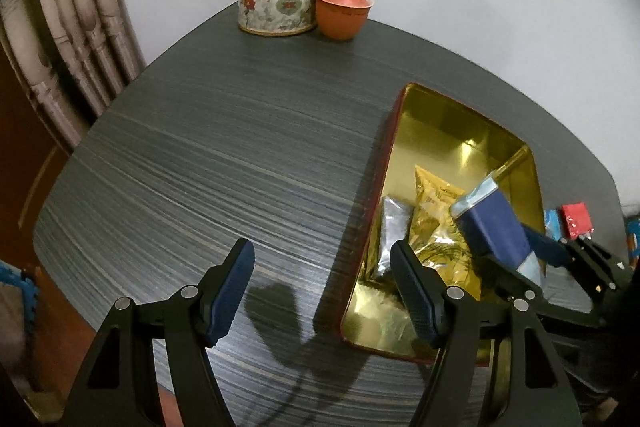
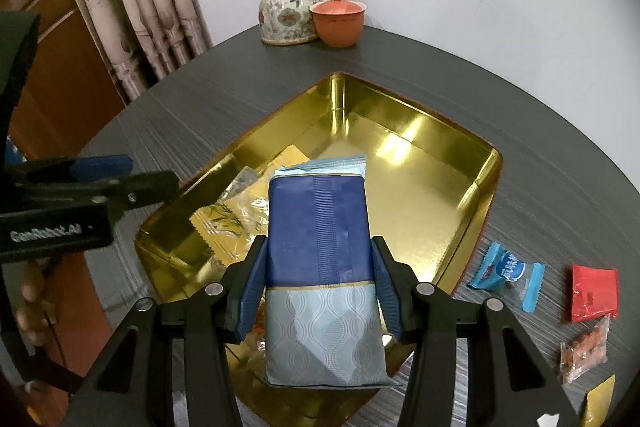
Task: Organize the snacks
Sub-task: 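Stand the blue box upright in the tin and open the right gripper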
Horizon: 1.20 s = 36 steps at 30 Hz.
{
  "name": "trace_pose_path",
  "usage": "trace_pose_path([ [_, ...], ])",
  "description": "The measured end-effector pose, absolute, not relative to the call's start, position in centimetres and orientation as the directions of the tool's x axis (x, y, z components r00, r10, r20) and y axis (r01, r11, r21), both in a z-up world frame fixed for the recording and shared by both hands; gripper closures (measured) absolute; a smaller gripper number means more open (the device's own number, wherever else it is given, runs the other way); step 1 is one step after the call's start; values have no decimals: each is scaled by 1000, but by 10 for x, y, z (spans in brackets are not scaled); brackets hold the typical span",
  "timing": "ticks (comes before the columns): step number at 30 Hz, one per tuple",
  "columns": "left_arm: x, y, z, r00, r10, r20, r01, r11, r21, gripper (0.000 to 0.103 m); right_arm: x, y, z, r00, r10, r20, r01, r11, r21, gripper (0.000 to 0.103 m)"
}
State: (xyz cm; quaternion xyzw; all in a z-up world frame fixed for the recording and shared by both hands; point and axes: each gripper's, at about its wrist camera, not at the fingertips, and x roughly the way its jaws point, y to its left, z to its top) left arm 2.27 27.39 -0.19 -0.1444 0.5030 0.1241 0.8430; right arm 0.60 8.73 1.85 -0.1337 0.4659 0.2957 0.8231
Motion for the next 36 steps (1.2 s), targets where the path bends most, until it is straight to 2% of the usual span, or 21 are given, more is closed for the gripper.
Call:
trace_pose_path([
  [13,23,266,3,463,117,-879,-337,940,-53,32,2,83,21,381,403,-832,-616,782,97,52],
  [15,22,266,4,466,115,-877,-338,939,-57,32,1,76,26,394,411,-822,-606,788,104,48],
  [22,21,259,7,474,122,-872,-315,948,-39,32,-4,34,46,454,408,-792,-563,820,100,41],
  [26,21,256,6,472,118,-874,-305,952,-36,32,-6,-11,52,503,350,-791,-508,859,57,38],
  [36,21,247,6,482,122,-868,-280,960,-20,32,-8,-163,33,547,88,-832,-240,969,-56,34],
])
